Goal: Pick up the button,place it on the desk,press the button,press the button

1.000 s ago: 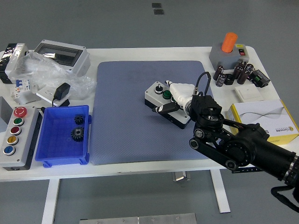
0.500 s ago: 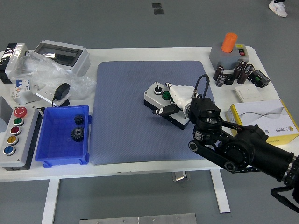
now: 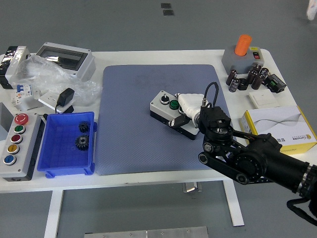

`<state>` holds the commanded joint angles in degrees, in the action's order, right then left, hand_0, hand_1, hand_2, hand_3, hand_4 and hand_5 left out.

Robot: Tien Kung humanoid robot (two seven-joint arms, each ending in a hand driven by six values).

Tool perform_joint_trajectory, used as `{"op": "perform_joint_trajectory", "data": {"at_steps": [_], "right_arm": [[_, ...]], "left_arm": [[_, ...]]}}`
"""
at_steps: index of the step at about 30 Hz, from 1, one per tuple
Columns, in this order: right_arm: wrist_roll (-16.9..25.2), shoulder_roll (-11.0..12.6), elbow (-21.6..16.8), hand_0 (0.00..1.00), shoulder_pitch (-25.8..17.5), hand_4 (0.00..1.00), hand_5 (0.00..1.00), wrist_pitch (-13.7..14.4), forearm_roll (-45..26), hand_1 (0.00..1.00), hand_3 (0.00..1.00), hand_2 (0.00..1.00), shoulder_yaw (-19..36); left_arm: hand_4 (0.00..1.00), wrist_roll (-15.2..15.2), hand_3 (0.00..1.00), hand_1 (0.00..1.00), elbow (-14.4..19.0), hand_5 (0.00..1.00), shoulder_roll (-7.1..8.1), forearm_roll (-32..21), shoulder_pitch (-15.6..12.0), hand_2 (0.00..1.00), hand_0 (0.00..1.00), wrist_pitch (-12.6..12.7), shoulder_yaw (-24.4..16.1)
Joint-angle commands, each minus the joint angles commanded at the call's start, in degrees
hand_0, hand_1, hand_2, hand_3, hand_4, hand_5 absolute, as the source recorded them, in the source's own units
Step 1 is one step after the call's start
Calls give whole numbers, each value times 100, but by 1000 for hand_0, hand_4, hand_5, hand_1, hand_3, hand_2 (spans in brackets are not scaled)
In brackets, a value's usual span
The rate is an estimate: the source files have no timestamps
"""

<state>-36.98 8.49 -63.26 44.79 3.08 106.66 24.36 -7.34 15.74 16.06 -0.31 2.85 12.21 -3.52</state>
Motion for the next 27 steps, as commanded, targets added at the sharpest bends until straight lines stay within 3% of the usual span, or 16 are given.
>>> {"op": "perform_joint_trajectory", "data": {"at_steps": [2,3,8,9,13,14,15,20,21,26,27], "right_arm": [[0,-4,10,374,3,798,246,29,24,561,802,632,-13],[0,-6,17,278,6,787,249,37,44,477,751,577,-21],[0,-12,64,278,12,787,249,86,138,477,751,577,-85],[0,-12,64,233,11,734,226,102,154,438,673,508,-95],[25,24,-55,233,10,734,226,253,214,438,673,508,-160],[117,53,-143,233,17,734,226,313,238,438,673,508,-190],[229,87,-243,238,28,602,87,353,277,413,497,422,-217],[935,332,-830,238,159,602,87,240,473,413,497,422,-417],[1092,381,-961,250,199,513,2,229,496,404,364,366,-478],[1806,542,-1407,250,430,513,2,435,574,404,364,366,-844],[1939,559,-1396,269,484,443,2,489,570,420,408,372,-936]], "left_arm": [[526,5,569,632,0,114,2,1,-4,577,630,-3,-6],[526,7,569,632,0,114,2,0,-6,577,630,-4,-7],[526,16,569,632,2,114,0,18,-5,577,630,-4,-28],[526,18,569,632,2,114,-1,22,-5,577,630,-4,-34],[526,26,569,632,2,114,-4,34,-9,577,630,-4,-54],[526,28,569,632,1,114,-6,33,-11,577,630,-3,-57],[526,29,569,632,0,114,-8,31,-14,577,630,-2,-59],[526,35,569,632,-3,114,-13,21,-27,577,630,6,-74],[526,37,569,632,-4,114,-13,17,-28,577,630,7,-73],[526,45,569,632,-5,114,-16,-1,-24,577,630,10,-58],[526,45,569,632,-5,114,-16,-7,-22,577,630,9,-49]]}}
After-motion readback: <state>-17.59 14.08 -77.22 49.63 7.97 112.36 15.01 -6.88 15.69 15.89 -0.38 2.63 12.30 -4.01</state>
